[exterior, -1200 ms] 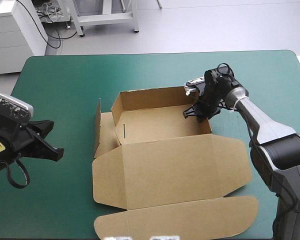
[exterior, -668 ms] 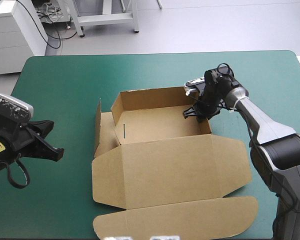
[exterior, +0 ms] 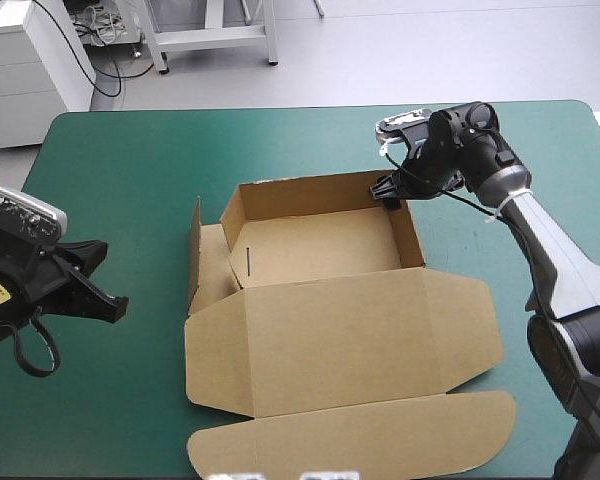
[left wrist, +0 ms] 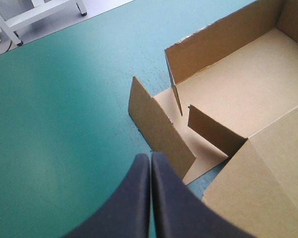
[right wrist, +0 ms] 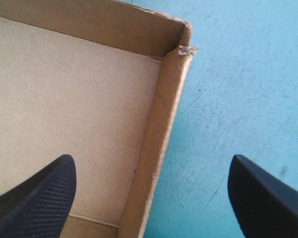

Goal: Fold the box

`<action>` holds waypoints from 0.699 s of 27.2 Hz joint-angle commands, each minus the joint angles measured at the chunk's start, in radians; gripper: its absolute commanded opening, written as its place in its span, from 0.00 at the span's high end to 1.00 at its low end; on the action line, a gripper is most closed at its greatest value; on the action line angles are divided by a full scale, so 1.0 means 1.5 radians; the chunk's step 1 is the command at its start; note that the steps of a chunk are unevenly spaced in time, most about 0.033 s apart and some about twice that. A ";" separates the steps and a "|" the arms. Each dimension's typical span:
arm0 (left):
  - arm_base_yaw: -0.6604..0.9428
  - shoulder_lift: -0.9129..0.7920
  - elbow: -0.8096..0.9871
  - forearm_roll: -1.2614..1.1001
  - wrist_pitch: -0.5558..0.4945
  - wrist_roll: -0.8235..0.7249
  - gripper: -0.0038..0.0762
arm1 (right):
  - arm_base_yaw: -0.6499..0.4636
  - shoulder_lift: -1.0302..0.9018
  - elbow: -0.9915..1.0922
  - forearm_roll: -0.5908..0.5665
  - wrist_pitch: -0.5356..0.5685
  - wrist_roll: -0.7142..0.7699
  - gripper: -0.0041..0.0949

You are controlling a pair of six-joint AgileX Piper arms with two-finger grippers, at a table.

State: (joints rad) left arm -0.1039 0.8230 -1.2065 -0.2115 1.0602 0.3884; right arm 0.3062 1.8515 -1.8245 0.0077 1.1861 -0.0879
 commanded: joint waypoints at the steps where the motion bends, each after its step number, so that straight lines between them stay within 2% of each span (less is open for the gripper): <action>1: 0.000 -0.002 -0.019 -0.013 -0.037 -0.002 0.96 | -0.001 -0.038 -0.021 0.000 -0.011 -0.004 0.17; 15: 0.000 -0.002 -0.019 -0.013 -0.030 -0.002 0.96 | -0.001 0.051 -0.021 0.000 -0.011 -0.001 0.17; 19: 0.000 -0.002 -0.019 -0.013 -0.024 -0.002 0.96 | -0.001 0.064 -0.021 0.003 -0.011 0.002 0.24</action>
State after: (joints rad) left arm -0.1039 0.8230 -1.2065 -0.2115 1.0768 0.3884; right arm 0.3062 1.9946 -1.8256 0.0077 1.1890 -0.0870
